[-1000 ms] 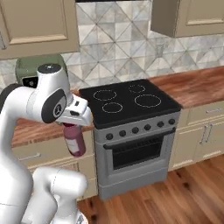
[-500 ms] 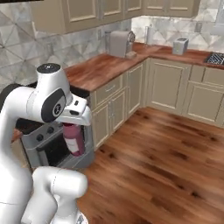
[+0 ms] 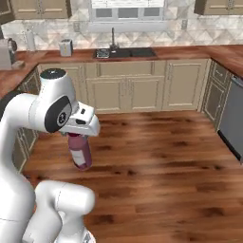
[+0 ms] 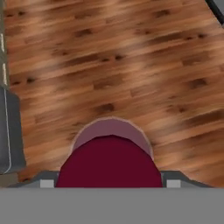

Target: Place the drinks on the dining counter in a tight cluster.

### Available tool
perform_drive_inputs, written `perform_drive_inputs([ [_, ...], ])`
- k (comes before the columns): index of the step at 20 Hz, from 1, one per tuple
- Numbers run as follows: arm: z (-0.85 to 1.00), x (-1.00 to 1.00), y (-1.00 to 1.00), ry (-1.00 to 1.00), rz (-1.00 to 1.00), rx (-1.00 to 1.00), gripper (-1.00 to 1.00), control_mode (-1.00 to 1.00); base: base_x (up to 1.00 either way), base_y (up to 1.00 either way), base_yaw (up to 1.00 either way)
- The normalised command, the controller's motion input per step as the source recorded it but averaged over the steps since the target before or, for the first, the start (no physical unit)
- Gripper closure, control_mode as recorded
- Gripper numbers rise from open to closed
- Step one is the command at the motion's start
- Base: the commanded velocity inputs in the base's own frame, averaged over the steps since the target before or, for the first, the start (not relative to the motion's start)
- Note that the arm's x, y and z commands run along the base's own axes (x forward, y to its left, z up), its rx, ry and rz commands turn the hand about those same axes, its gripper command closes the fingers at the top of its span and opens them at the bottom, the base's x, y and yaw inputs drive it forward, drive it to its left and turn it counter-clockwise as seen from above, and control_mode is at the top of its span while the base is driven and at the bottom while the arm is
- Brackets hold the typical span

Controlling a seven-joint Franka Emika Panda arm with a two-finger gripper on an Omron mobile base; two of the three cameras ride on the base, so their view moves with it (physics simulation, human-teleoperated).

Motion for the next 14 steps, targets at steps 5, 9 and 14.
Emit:
perform_drive_inputs([
  [5, 0.00, 0.00, 0.00, 0.00, 0.00, 0.00, 1.00, 1.00, 0.05, 0.04, -1.00],
  [9, 0.00, 0.00, 0.00, 0.00, 0.00, 0.00, 1.00, 1.00, 0.53, 0.35, -0.75],
  [14, 0.00, 0.00, 0.00, 0.00, 0.00, 0.00, 1.00, 1.00, 0.91, -0.29, 0.11],
])
